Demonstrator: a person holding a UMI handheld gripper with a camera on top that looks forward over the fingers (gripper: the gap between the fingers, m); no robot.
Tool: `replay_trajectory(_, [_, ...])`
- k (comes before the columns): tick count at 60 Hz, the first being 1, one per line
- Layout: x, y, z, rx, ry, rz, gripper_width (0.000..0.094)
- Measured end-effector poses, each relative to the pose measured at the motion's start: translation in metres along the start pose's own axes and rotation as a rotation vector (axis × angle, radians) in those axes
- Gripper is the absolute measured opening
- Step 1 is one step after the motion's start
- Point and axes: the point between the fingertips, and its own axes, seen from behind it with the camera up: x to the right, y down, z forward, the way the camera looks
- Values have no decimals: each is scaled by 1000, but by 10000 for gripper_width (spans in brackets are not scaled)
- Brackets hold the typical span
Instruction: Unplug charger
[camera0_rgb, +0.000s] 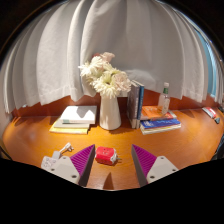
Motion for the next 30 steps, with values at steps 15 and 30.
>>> replay_trajectory(15, [18, -66, -112, 144, 57, 27, 735])
replay_trajectory(30, [33, -54, -198, 166, 129, -21, 736])
